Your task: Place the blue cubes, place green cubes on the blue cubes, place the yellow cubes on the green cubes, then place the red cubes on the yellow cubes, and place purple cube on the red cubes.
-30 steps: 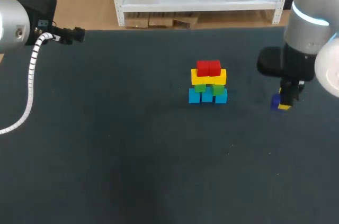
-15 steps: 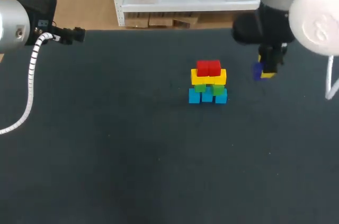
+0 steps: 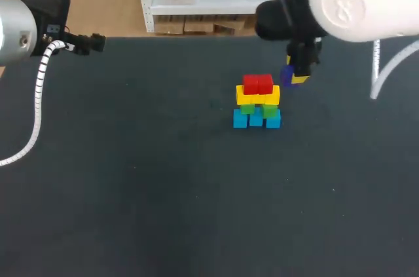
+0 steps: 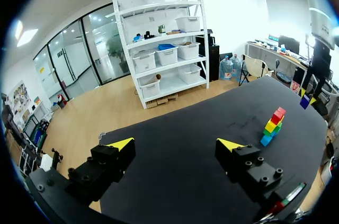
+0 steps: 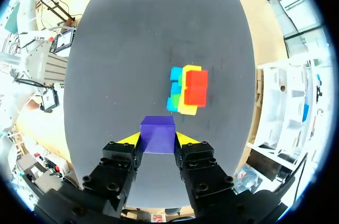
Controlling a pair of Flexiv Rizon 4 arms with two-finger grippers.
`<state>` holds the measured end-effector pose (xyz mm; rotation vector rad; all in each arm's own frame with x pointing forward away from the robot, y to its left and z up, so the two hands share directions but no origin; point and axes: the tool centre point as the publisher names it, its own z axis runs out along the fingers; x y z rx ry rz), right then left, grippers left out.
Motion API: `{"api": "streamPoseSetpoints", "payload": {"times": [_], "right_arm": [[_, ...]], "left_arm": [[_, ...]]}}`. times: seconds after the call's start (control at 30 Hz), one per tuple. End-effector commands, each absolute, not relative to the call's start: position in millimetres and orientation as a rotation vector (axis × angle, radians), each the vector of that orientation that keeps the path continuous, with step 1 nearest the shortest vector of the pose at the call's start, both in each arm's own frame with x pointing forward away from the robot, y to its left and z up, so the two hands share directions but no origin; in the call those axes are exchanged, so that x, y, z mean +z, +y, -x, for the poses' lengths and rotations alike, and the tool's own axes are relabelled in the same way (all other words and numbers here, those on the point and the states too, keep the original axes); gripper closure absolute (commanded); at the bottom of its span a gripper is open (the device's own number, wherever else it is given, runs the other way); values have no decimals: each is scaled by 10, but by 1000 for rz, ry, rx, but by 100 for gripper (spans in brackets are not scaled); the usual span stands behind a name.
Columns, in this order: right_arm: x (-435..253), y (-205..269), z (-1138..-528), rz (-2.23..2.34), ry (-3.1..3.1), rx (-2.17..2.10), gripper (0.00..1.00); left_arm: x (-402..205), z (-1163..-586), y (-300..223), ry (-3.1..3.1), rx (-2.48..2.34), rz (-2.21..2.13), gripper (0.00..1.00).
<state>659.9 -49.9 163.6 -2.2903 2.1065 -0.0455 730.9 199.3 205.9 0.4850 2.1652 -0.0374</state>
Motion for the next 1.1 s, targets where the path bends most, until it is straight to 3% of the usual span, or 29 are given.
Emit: {"api": "streamPoseSetpoints", "payload": {"times": [0.03, 1.1], "right_arm": [[1615, -399, -6736, 2312, 2117, -13, 100], [1278, -7, -7194, 2321, 2231, 48, 100]], "left_arm": [[2051, -7311, 1990, 2162, -37, -481, 0], [2051, -7311, 1990, 2162, -37, -481, 0]]}}
